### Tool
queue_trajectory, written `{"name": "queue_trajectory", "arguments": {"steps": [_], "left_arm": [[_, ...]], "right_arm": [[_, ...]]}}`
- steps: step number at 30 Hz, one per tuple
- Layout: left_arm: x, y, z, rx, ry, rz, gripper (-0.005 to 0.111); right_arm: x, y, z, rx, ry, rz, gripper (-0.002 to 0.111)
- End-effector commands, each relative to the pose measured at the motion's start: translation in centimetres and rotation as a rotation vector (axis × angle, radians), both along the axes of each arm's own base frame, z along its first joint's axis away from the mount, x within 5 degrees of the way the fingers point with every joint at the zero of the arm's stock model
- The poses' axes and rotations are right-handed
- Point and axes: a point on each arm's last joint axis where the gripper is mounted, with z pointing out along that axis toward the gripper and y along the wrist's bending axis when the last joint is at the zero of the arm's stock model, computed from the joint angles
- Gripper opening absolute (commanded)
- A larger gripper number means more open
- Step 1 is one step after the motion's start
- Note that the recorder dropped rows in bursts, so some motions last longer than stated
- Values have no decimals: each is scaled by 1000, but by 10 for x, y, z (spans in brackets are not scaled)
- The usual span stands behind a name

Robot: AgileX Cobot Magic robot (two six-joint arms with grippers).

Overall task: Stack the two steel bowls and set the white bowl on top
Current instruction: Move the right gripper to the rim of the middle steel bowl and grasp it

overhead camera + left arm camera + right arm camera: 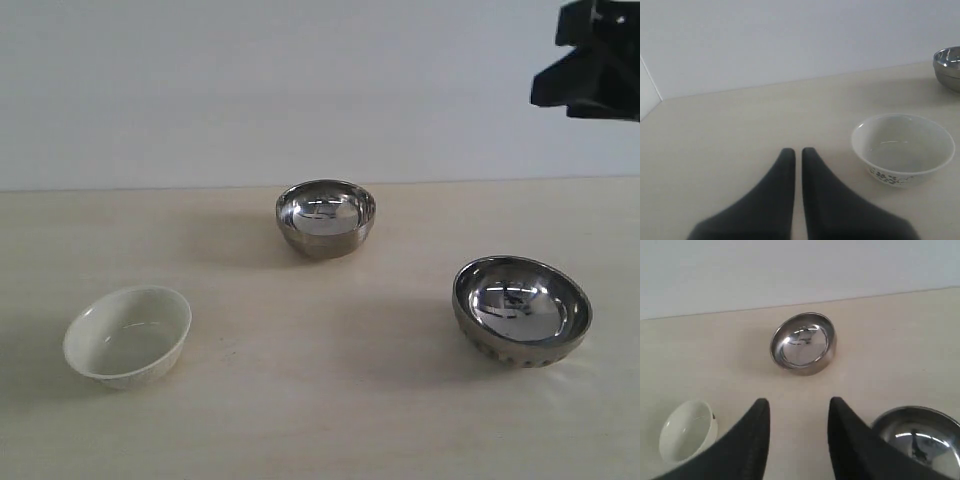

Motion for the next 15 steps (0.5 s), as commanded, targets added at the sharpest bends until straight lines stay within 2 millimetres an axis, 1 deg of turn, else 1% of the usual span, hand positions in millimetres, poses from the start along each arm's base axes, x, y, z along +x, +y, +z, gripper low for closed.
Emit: {"name": "queue_trajectory", "arguments": {"steps": [1, 2, 3, 4, 5, 6, 7, 8, 9, 10, 15], "left_arm": [[0, 0, 0, -18, -9, 3, 4], [0, 0, 0, -18, -9, 3, 4], [0, 0, 0, -18, -9, 3, 4], [0, 0, 0, -18, -9, 3, 4], [0, 0, 0, -18, -9, 3, 4], [0, 0, 0, -18, -9, 3, 4], [0, 0, 0, -18, -9, 3, 4], [0, 0, 0, -18, -9, 3, 4], [0, 0, 0, -18, -9, 3, 4], [0, 0, 0, -18, -9, 3, 4], [0, 0, 0, -18, -9, 3, 4]], "right_arm": [[34, 24, 13, -20, 8, 106, 35], [48, 36, 13, -33, 2, 131, 41], [55, 43, 11, -39, 5, 145, 46], [69, 55, 7, -43, 23, 172, 52], [76, 58, 3, -41, 36, 177, 53], [92, 65, -7, -49, 70, 187, 53], [100, 68, -13, -51, 88, 188, 53], [113, 71, -27, -67, 120, 187, 53], [119, 72, -33, -75, 132, 179, 53], [130, 74, -45, -86, 154, 174, 53], [155, 80, -67, -102, 208, 159, 53]]}}
